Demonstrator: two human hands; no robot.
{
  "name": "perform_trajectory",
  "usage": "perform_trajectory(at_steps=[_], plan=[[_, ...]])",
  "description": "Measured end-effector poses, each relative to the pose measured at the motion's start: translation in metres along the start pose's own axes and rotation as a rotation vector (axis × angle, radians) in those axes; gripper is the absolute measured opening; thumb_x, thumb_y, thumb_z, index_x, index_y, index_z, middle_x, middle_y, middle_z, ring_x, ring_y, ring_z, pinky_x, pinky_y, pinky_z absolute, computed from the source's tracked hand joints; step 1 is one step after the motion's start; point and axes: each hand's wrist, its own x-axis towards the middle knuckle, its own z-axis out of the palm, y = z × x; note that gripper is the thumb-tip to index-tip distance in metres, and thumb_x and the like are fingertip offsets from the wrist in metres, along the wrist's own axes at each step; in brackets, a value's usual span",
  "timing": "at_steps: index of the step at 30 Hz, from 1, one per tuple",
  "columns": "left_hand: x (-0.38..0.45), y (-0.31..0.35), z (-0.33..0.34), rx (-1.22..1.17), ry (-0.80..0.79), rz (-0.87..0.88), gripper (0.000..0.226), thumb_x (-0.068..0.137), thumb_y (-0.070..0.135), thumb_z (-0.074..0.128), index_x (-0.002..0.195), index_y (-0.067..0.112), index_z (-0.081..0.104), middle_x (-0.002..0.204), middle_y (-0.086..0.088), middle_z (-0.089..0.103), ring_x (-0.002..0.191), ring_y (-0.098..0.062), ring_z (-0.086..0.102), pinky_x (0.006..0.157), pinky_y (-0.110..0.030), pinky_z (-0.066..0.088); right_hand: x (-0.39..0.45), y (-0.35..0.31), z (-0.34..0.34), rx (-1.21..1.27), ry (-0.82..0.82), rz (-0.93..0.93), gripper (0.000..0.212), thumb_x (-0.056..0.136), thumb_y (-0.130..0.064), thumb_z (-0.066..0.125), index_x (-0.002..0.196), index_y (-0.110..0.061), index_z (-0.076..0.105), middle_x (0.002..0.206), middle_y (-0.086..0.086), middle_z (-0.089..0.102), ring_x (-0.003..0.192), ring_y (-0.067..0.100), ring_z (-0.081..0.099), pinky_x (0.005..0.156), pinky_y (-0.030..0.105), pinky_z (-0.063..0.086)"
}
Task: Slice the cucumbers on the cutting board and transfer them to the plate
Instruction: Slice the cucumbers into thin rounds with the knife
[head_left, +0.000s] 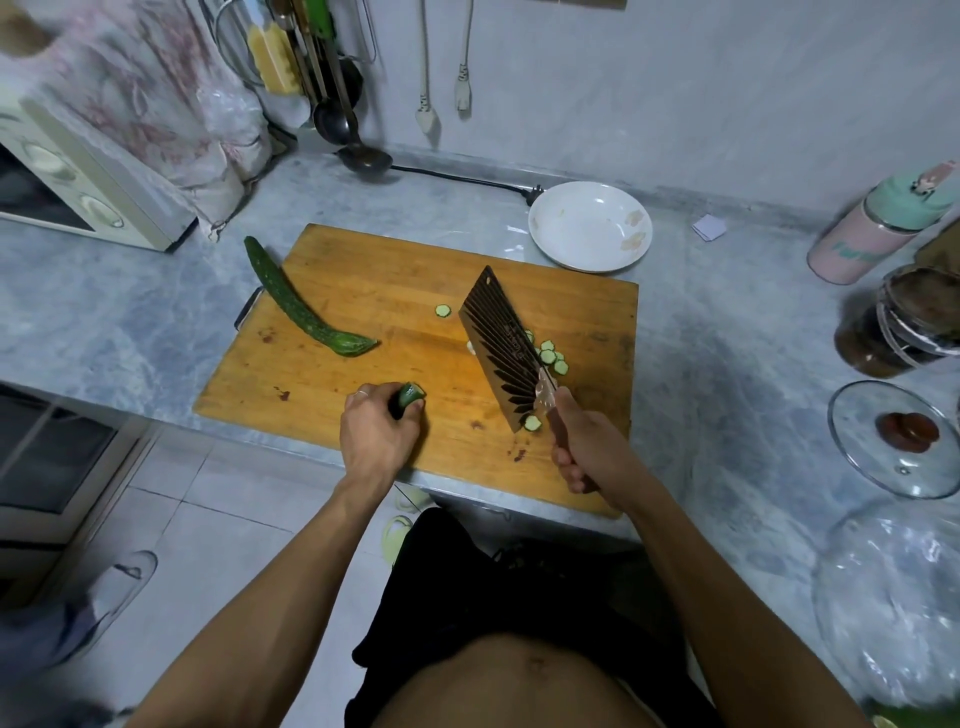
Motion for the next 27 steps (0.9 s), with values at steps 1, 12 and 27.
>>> perform_trajectory(at_steps=[1, 12, 27], plan=[[0.0, 0.002, 0.001, -0.006, 0.001, -0.004, 0.036, 0.085, 0.032, 0.068, 0.116, 0.014, 0.068, 0.104, -0.011, 0.064, 0.106, -0.029, 0.054, 0.087, -0.036, 0.049, 0.001, -0.003, 0.0, -0.027, -0.015, -0.014, 0.061, 0.097, -0.065, 0.03, 0.074, -0.013, 0.051, 0.053, -0.001, 0.045, 0.041, 0.012, 0.037, 0.043, 0.024, 0.033], [0.01, 0.006, 0.003, -0.085, 0.023, -0.055, 0.036, 0.083, 0.034, 0.069, 0.113, 0.014, 0.069, 0.105, -0.011, 0.063, 0.098, -0.028, 0.059, 0.084, -0.032, 0.049, 0.022, -0.035, 0.054, -0.011, -0.096, -0.029, 0.059, 0.098, -0.066, 0.03, 0.079, -0.015, 0.052, 0.054, -0.003, 0.044, 0.04, 0.013, 0.037, 0.04, 0.023, 0.033], [0.014, 0.013, 0.009, 0.081, -0.02, 0.107, 0.032, 0.087, 0.034, 0.066, 0.117, 0.022, 0.068, 0.111, -0.005, 0.068, 0.097, -0.028, 0.064, 0.076, -0.034, 0.053, 0.021, -0.019, 0.024, -0.101, 0.006, -0.067, 0.064, 0.094, -0.071, 0.03, 0.071, -0.015, 0.049, 0.054, 0.002, 0.045, 0.04, 0.014, 0.039, 0.044, 0.025, 0.034]])
